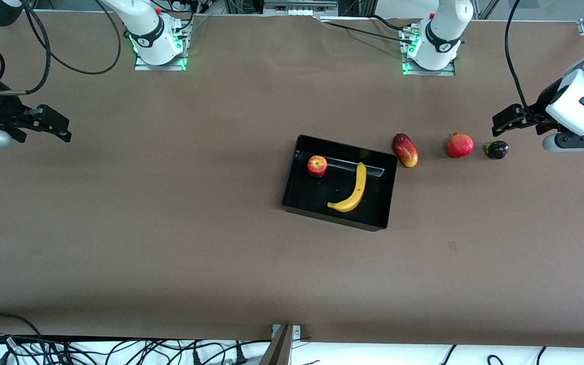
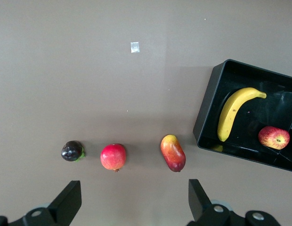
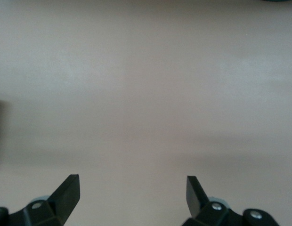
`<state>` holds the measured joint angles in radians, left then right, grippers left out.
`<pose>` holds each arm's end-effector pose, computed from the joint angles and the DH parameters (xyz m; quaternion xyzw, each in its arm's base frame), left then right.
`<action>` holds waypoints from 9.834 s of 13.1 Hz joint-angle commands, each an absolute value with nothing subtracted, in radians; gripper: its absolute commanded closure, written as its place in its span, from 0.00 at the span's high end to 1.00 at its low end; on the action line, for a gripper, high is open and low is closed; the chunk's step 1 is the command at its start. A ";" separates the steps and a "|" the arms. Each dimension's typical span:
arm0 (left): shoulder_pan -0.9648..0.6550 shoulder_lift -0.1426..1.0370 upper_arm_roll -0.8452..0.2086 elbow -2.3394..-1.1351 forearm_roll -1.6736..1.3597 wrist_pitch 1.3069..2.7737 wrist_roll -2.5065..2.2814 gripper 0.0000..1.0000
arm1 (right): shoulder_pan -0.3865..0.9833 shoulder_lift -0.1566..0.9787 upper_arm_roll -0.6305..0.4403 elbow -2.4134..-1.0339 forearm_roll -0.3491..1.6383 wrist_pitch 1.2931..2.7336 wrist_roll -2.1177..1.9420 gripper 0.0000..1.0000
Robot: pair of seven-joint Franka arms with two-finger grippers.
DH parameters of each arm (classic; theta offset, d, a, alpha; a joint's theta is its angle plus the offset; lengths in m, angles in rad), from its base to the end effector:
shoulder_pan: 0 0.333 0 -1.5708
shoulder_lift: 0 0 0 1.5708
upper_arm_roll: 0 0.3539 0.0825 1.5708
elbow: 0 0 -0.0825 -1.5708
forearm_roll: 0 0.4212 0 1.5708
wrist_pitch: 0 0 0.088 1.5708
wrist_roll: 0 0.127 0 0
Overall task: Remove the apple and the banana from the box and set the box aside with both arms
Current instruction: 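Move the left gripper toward the black tray, then lower the open left gripper onto the red apple in the tray, then grasp the red apple and lift it out of the tray, then lower the red apple onto the table and open the left gripper, then move the left gripper over the yellow banana in the tray, then grasp the yellow banana and lift it out of the tray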
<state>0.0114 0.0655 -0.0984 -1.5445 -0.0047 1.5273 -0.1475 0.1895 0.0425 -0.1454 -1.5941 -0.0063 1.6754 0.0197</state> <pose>0.6045 -0.0514 0.6130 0.9987 0.0302 -0.0415 0.0007 0.6153 0.0282 0.6145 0.9997 0.0126 0.0198 0.0056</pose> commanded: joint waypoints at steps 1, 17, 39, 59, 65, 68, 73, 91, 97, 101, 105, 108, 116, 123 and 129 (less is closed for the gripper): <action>0.009 0.080 -0.098 -1.506 0.018 1.500 -0.129 1.00 | 0.190 0.044 -0.143 -1.580 -0.014 1.671 0.020 1.00; -0.053 0.208 -0.164 -1.440 0.000 1.443 -0.129 1.00 | 0.190 0.044 -0.143 -1.580 -0.014 1.671 0.018 1.00; -0.551 0.692 -0.166 -1.583 0.009 2.146 -0.518 1.00 | 0.190 0.043 -0.143 -1.580 -0.014 1.666 0.018 1.00; -0.401 0.513 -0.166 -1.553 -0.061 1.898 -0.505 0.45 | 0.189 0.043 -0.144 -1.580 -0.014 1.663 0.020 1.00; -0.146 0.477 -0.149 -1.508 0.007 1.729 -0.138 0.45 | 0.189 0.043 -0.144 -1.582 -0.014 1.663 0.018 1.00; -0.037 0.509 -0.150 -1.549 0.093 1.713 0.020 0.45 | 0.189 0.043 -0.144 -1.582 -0.014 1.663 0.020 1.00; 0.011 0.514 -0.150 -1.793 0.132 2.018 0.098 0.46 | 0.189 0.044 -0.146 -1.580 -0.012 1.667 0.020 1.00; -0.265 0.546 -0.196 -1.474 0.029 1.811 -0.100 1.00 | 0.189 0.043 -0.144 -1.580 -0.011 1.669 0.018 1.00; -0.330 0.641 -0.196 -1.549 0.067 2.047 -0.156 1.00 | 0.190 0.044 -0.144 -1.580 -0.012 1.671 0.018 1.00; -0.342 0.660 -0.193 -1.692 0.121 2.242 -0.175 1.00 | 0.190 0.043 -0.143 -1.578 -0.014 1.671 0.018 1.00; -0.351 0.703 -0.196 -1.697 0.219 2.272 -0.207 1.00 | 0.190 0.043 -0.143 -1.578 -0.012 1.671 0.018 1.00; -0.370 0.730 -0.196 -1.698 0.230 2.293 -0.248 1.00 | 0.190 0.043 -0.143 -1.578 -0.012 1.671 0.018 1.00; -0.353 0.712 -0.199 -1.692 0.229 2.287 -0.245 0.00 | 0.190 0.044 -0.143 -1.578 -0.014 1.671 0.018 1.00; -0.351 0.529 -0.203 -1.657 0.103 2.059 -0.236 0.00 | 0.190 0.044 -0.143 -1.578 -0.014 1.671 0.018 1.00; -0.200 0.525 -0.193 -1.439 0.103 1.768 -0.142 0.00 | 0.190 0.044 -0.143 -1.578 -0.012 1.672 0.020 1.00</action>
<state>-0.2971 0.5173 -0.1892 -1.5087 0.1133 1.8495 -0.2215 0.1895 0.0426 -0.1453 -1.5930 -0.0063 1.6763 0.0197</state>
